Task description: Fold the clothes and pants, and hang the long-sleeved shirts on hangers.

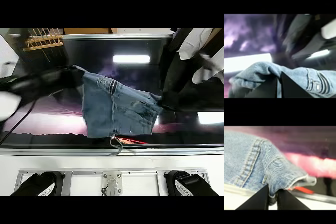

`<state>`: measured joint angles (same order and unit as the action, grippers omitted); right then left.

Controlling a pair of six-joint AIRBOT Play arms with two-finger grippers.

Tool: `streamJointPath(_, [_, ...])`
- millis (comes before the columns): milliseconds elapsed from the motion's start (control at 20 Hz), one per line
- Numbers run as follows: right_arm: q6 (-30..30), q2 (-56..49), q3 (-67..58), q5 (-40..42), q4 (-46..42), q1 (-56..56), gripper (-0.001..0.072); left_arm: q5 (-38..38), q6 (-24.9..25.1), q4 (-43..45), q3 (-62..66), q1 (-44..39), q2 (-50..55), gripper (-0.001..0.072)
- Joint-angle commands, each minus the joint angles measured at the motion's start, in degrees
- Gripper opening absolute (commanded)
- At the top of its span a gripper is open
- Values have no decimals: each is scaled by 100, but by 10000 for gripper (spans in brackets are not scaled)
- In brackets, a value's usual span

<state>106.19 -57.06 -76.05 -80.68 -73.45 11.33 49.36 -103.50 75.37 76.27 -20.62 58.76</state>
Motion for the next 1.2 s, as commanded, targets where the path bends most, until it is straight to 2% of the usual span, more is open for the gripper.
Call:
streamJointPath(0, [-472, -1469, -111, 1045, -264, -98, 42, -111, 953, -994, 739, 546, 1779, 16])
streamJointPath(200, [-470, -2605, -815, 1515, -271, -496, 42, 413, 1008, -1095, 1687, 761, 3189, 16])
streamJointPath(300, [-568, -2695, -866, 1633, -295, -627, 42, 675, 1005, -1099, 1797, 848, 3467, 16])
streamJointPath(400, [-813, -2640, -833, 1403, -424, -595, 41, 846, 1008, -1088, 1504, 837, 3403, 16])
streamJointPath(600, [-785, -2109, 98, 1322, -957, -308, 41, 199, 1012, -892, -247, 575, 2494, 16])
streamJointPath(800, [-715, -1681, 1523, 1471, -999, -157, 41, -601, 1016, -894, -2024, 175, 1904, 16])
streamJointPath(1150, [-675, -1633, 2791, 2194, -848, 264, 42, -1432, 1027, -896, -3071, -236, 1886, 16])
